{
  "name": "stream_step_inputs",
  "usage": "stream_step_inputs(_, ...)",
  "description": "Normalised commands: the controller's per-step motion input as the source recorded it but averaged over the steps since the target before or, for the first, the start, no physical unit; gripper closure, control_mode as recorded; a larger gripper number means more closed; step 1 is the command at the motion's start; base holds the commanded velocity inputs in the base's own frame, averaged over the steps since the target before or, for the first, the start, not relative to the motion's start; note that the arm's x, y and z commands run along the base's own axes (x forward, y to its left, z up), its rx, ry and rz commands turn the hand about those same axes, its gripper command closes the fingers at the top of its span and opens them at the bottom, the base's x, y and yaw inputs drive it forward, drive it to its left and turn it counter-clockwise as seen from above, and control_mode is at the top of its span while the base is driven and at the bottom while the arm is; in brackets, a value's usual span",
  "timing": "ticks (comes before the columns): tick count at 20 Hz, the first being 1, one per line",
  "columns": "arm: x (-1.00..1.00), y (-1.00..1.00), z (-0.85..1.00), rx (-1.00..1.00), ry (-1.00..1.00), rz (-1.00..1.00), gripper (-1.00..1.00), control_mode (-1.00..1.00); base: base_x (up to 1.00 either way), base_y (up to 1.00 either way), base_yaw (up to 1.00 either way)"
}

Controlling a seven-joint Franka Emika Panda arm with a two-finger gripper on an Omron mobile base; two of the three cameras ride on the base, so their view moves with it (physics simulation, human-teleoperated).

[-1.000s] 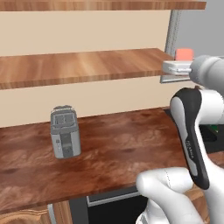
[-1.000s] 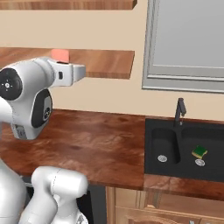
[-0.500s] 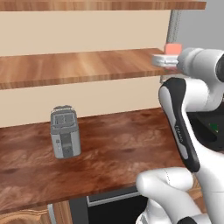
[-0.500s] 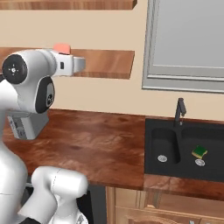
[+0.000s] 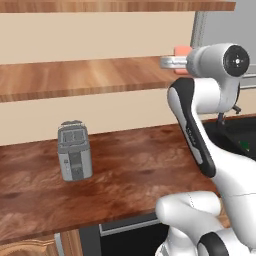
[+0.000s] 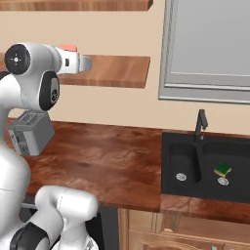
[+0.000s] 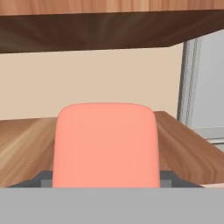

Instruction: Pick up the bar soap and sponge from the sink, and place them back in the shelves.

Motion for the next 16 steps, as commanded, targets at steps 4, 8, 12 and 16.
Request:
stream_step_inputs(4, 0.43, 0.04, 0.0, 0.0, 0.0, 0.01, 1.0, -1.0, 0.0, 0.0, 0.0)
stream_step_inputs(8, 0.45, 0.01, -0.08, 0.0, 0.0, 0.02, 1.0, -1.0, 0.0, 0.0, 0.0)
stream_step_inputs(12, 0.46, 0.08, -0.09, 0.0, 0.0, 0.01, 1.0, -1.0, 0.0, 0.0, 0.0)
stream_step_inputs(16, 0.44, 0.14, -0.16, -0.01, 0.0, 0.01, 1.0, -1.0, 0.0, 0.0, 0.0)
